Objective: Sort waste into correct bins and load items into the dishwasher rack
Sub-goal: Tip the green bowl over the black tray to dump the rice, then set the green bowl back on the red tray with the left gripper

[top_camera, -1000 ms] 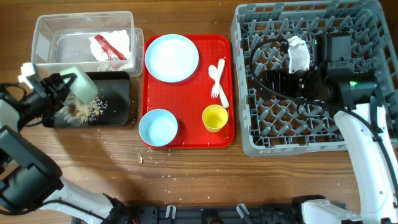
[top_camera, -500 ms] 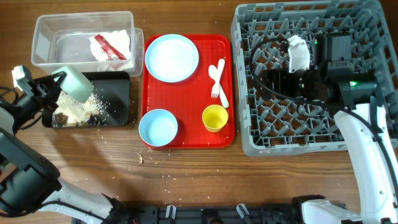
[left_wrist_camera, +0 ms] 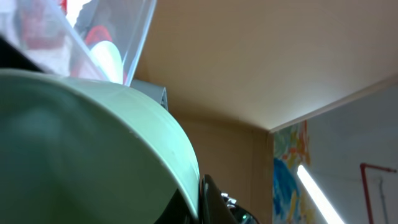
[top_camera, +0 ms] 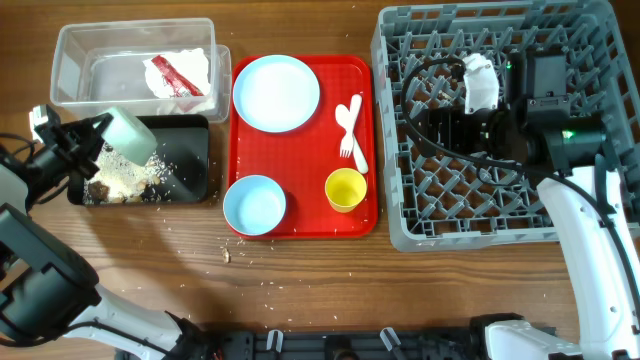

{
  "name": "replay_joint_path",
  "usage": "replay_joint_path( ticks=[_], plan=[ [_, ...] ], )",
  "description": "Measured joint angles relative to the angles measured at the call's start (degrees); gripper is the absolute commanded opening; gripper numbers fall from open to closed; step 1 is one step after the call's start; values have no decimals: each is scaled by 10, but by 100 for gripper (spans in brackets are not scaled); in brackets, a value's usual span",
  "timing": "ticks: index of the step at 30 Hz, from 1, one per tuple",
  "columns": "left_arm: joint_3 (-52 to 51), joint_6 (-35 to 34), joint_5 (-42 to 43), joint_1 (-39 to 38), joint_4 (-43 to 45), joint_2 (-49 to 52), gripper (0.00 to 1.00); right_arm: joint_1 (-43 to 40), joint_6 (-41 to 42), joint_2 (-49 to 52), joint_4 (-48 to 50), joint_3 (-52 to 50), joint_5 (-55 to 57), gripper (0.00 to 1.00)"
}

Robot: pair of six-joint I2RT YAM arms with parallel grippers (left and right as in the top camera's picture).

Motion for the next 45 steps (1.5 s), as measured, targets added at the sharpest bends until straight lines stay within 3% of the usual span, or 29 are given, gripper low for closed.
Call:
replay_joint_path(
  ticks=[4, 6, 9, 13, 16, 20, 27, 30, 35, 40, 45],
  plan=[
    [0, -14, -22, -24, 60, 0, 4, 0, 0, 0, 0, 0, 0, 100],
    [0, -35, -63, -35, 50, 0, 4, 0, 0, 0, -2, 0, 0, 100],
    [-1, -42, -41, -61, 48, 0, 4, 0, 0, 0, -4, 0, 0, 100],
    [-1, -40, -21, -162, 55, -8, 4, 0, 0, 0, -4, 0, 0, 100],
    [-1, -40, -65, -243, 62, -45, 4, 0, 0, 0, -4, 0, 0, 100],
    [1, -40, -246, -401, 63, -109, 4, 0, 0, 0, -4, 0, 0, 100],
    [2, -40, -710, -664, 53, -87, 5, 0, 0, 0, -4, 0, 0, 100],
    [2, -39, -803, -717, 52, -54, 18, 0, 0, 0, -4, 0, 0, 100],
    [2, -37, -856, -744, 53, -31, 45, 0, 0, 0, -4, 0, 0, 100],
    [30, -21, -852, -742, 9, -36, 52, 0, 0, 0, -7, 0, 0, 100],
    [76, 40, -793, -743, -33, -107, 52, 0, 0, 0, -7, 0, 0, 100]
  ],
)
